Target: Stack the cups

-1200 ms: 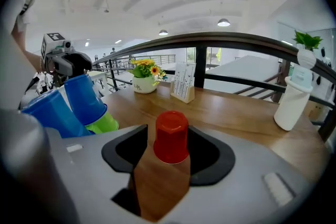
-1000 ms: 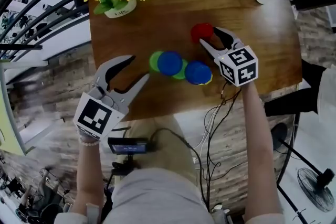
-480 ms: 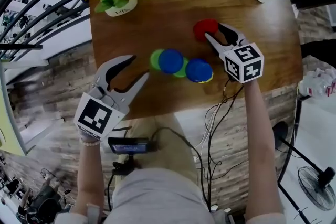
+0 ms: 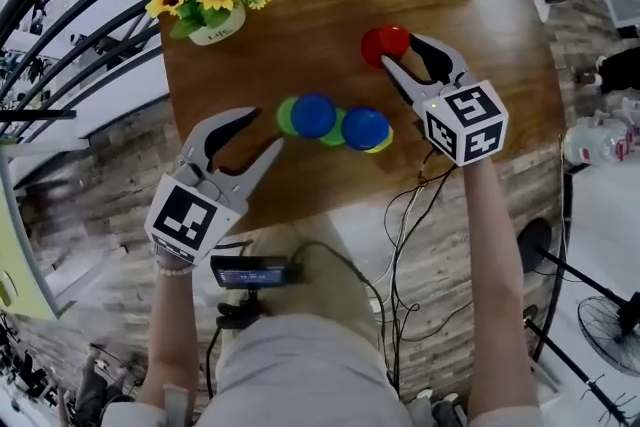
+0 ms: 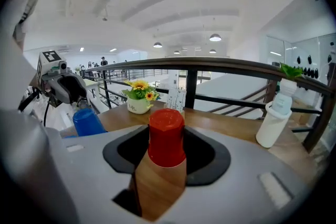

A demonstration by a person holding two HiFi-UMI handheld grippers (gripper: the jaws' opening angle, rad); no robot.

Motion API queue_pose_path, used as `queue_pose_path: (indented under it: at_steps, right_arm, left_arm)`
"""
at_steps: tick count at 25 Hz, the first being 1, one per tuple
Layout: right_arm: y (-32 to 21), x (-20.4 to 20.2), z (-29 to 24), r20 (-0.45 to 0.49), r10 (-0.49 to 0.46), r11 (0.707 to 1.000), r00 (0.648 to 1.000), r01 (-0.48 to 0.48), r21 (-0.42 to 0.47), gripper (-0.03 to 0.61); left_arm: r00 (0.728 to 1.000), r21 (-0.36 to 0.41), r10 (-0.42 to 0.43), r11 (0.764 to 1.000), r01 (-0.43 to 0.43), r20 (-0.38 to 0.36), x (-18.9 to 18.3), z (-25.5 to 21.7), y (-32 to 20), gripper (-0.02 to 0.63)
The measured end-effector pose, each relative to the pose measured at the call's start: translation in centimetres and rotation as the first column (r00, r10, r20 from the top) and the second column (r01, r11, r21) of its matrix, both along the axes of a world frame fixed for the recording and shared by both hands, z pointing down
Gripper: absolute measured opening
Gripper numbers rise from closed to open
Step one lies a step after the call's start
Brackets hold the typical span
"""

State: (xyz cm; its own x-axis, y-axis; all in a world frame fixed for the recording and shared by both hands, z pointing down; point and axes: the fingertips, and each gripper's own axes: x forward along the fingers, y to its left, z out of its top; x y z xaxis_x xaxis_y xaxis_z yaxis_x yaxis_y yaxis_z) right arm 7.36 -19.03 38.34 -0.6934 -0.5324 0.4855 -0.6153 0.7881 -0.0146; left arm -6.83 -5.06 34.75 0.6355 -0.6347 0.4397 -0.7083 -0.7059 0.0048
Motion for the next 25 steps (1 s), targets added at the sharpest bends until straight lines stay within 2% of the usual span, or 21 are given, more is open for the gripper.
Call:
queue_pose_path:
  at_steps: [6,9,13,15,25]
  right_arm:
    - [1.6,0.0,-3.8,0.012,0.009,0.999,1.000,-0.010,0.040,0.204]
    - [2.7,0.1,-5.4,0.019,0.002,0.999,1.000,-0.003,0.039,0.204]
    - [4.2,-0.1,-7.0,0.022,0.001,0.999,1.000,-0.002,0.054,0.204]
    - [4.9,-0.3,-7.9,0.038,0.011,0.998,0.999,-0.013,0.058,0.204]
    - [8.3,-1.9,-9.6,0.056,0.023,0.997,0.998,-0.028,0.077,0.204]
  left_arm:
    - [1.000,-0.022,0.003,1.000,-0.004,-0.013,0.0,-0.4,0.2,0.160]
    - [0.998,0.012,0.054,0.998,-0.054,0.016,0.0,-0.5,0.2,0.158]
    - [0.998,-0.012,0.059,0.998,-0.059,0.004,0.0,-0.6,0.4,0.156]
    - [0.996,0.011,0.087,0.996,-0.087,0.018,0.0,-0.7,0.2,0.156]
    - [0.991,0.009,0.135,0.991,-0.135,0.017,-0.4,-0.7,0.3,0.153]
